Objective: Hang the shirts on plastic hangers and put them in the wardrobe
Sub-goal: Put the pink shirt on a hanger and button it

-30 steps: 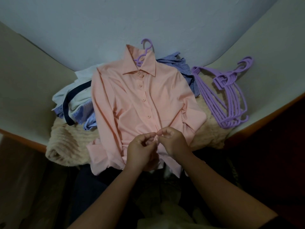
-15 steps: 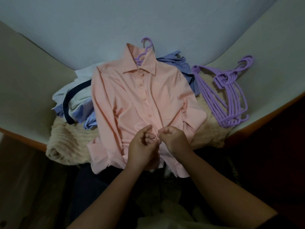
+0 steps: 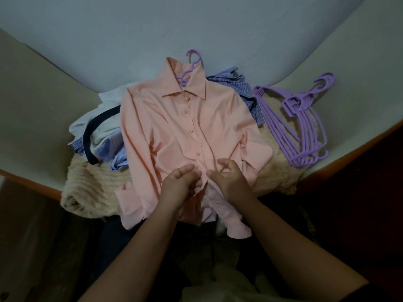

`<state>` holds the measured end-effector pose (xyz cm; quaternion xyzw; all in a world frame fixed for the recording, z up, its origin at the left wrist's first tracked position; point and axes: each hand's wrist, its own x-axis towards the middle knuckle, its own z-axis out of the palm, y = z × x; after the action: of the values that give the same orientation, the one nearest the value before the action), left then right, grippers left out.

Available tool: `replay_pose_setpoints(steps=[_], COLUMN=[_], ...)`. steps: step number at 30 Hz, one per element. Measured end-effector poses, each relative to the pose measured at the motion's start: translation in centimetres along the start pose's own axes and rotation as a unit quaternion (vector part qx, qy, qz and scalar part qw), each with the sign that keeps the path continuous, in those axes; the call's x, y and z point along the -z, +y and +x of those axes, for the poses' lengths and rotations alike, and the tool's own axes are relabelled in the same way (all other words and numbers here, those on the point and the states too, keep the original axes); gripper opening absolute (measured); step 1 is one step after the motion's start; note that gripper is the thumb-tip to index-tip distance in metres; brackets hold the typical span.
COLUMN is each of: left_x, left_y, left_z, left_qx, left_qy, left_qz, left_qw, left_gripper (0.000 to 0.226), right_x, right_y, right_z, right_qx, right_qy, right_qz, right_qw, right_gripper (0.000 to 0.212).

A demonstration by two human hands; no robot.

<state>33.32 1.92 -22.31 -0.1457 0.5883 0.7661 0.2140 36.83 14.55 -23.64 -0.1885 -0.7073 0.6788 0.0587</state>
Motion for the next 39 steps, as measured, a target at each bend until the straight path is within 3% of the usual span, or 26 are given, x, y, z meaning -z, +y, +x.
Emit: replay_pose_setpoints(steps=[4,7,10,15,19,21,24,26,28,30,32,35,39], left_x=[-0.2,-0.2,0.2,1.9,2.6,2.5,2.1,1.8,1.4,1.0,0.8,0.8,0.8], left_y=[1.4,1.4,0.9,-0.4,-0.8,-0.6,-0.1,0.3,0.8,1.2,1.2,1.0,1.5], left_z=[0.6,0.8,0.7,1.0,1.1,1.0,0.8,0.5,-0.1,-0.7,-1.0,-0.9,-1.3], left_qx=[-0.029,-0.055,-0.091,-0.162,-0.186,-0.162,-0.08,-0.035,-0.008,0.011,0.03,0.036,0.034], left_qy=[-0.032,-0.056,-0.059,-0.054,0.007,0.025,0.033,0.021,-0.006,-0.04,-0.052,-0.052,-0.033], left_qz=[-0.012,0.008,0.107,0.312,0.426,0.392,0.233,0.115,0.005,-0.055,-0.067,-0.066,-0.055], left_qw=[0.999,0.997,0.988,0.935,0.885,0.905,0.969,0.992,1.0,0.998,0.996,0.996,0.997], left_gripper=[0.027,0.036,0.04,0.041,0.023,0.02,0.022,0.028,0.031,0.025,0.026,0.038,0.038], right_x=[0.1,0.2,0.4,1.4,1.5,1.2,0.6,0.4,0.3,0.0,-0.3,-0.6,0.1], right_y=[-0.1,-0.9,-1.9,-2.5,-2.3,-2.3,-1.9,-1.8,-1.6,-1.7,-1.8,-1.8,-1.9], right_z=[0.5,1.5,2.9,4.0,4.2,3.9,3.1,2.8,2.1,1.2,0.5,0.4,1.1], right_qx=[-0.073,-0.078,-0.084,-0.055,-0.102,-0.161,-0.245,-0.258,-0.22,-0.178,-0.133,-0.074,-0.111], right_qy=[-0.07,-0.023,0.026,0.045,0.026,0.034,0.003,-0.04,-0.13,-0.201,-0.214,-0.174,-0.083], right_qz=[-0.025,-0.017,0.01,-0.059,-0.108,-0.075,0.134,0.226,0.268,0.223,0.147,0.028,-0.002], right_qw=[0.995,0.997,0.996,0.996,0.989,0.984,0.96,0.939,0.929,0.937,0.956,0.982,0.99], right_gripper=[0.026,0.004,0.013,0.009,0.032,0.049,0.047,0.045,0.045,0.039,0.054,0.073,0.061])
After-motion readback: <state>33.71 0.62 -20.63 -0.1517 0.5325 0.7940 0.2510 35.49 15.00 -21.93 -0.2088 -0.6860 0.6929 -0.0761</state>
